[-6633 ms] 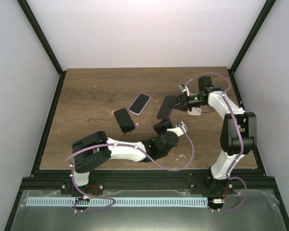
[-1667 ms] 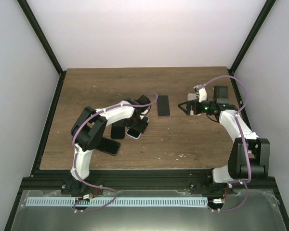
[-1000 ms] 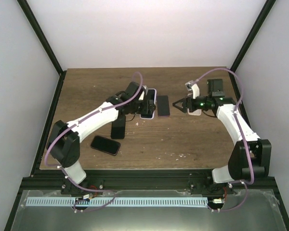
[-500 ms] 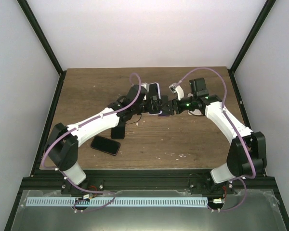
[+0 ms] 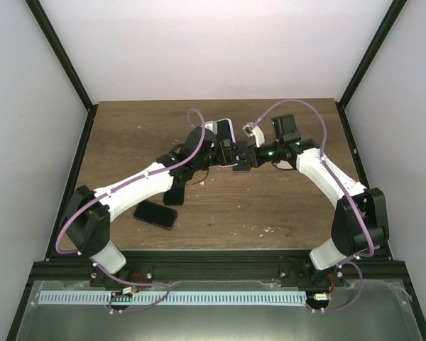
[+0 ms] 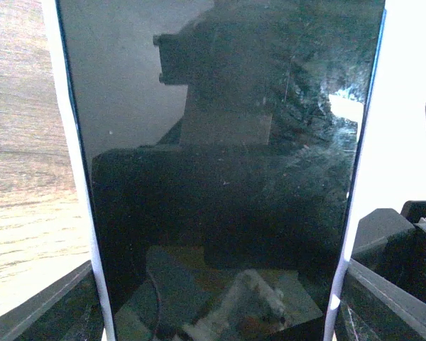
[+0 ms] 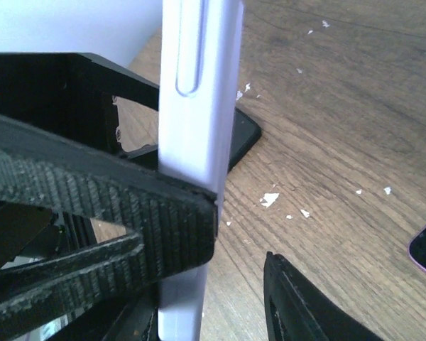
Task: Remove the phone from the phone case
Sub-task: Pick up the phone at the center of the board, then remove the phone case from the phone.
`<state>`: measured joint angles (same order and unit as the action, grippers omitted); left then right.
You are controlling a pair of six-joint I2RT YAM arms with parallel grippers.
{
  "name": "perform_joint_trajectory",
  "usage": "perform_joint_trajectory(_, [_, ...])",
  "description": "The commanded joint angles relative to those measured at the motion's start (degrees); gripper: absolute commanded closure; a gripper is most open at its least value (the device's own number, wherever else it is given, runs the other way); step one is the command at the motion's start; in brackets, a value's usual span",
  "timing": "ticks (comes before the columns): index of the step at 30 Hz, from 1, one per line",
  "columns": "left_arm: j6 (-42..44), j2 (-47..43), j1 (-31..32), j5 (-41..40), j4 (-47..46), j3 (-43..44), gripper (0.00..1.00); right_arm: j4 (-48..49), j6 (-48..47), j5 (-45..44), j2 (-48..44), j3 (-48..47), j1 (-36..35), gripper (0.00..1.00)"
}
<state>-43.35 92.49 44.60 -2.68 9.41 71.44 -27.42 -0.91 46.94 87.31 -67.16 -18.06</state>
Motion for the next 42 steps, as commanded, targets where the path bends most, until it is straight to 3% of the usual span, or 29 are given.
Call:
perform_joint_trajectory(1, [-0.5,-4.0,0.6,-1.1,-7.3,-1.1,0.93,2.2,0.9,2.7,1.4,-2.6,-0.5,0.67])
perform_joint_trajectory(4, [0.2,-4.2,0.6,-1.5,-8.0,-2.0,0.85,2.6,1.0,4.4,1.8,-2.7,-0.5,0.9])
perform_joint_trajectory(5, [0.9,-4.2,0.6,-1.0,-8.0,-2.0,0.74,2.6,0.9,4.7,1.8,-2.8,-0.5,0.98])
perform_joint_trajectory(8, [5.3,-3.7,0.6,-1.5,-5.7,-0.8,0.23,2.7,0.5,5.3,1.0,-2.7,-0.5,0.99])
perform_joint_trajectory(11, [10.3,-3.0,0.3,-3.2,-0.3,1.6,0.02,2.2,-0.6,4.0,-0.2,-3.1,-0.1,0.99])
perform_joint_trajectory(12, [11.1,-3.5,0.0,-3.1,0.4,1.6,0.0,2.0,-1.2,4.0,-0.8,-3.1,0.5,0.99])
perform_joint_trajectory(15, [14.7,-7.8,-2.6,1.1,-3.2,-2.3,0.0,1.2,-4.5,4.3,-2.8,-2.5,2.5,0.99])
perform_joint_trajectory(20, [14.7,-15.2,-11.0,20.8,-16.5,-12.7,0.01,-4.4,-11.7,8.4,-5.2,-1.8,5.1,0.99])
perform_joint_trajectory(25, [16.1,-15.6,-13.3,35.4,-25.5,-17.8,0.1,-8.6,-16.1,16.6,-8.5,0.3,5.2,0.99])
perform_joint_trajectory(29, [11.4,-13.4,-13.3,42.9,-36.7,-20.9,0.23,-10.8,-17.6,20.0,-9.3,0.8,5.1,0.99])
perform_joint_trajectory(33, [7.4,-10.1,-13.4,47.2,-45.2,-21.2,0.43,-12.5,-18.9,21.9,-9.1,1.0,5.1,0.99])
perform_joint_trajectory(36, [4.9,-7.8,-13.3,49.1,-49.2,-20.9,0.52,-13.0,-19.3,23.4,-9.1,1.8,4.9,0.99])
perform_joint_trajectory(42, [2.3,-5.7,-13.3,52.2,-53.3,-19.8,0.81,-13.3,-19.4,24.9,-9.1,2.9,4.6,0.99])
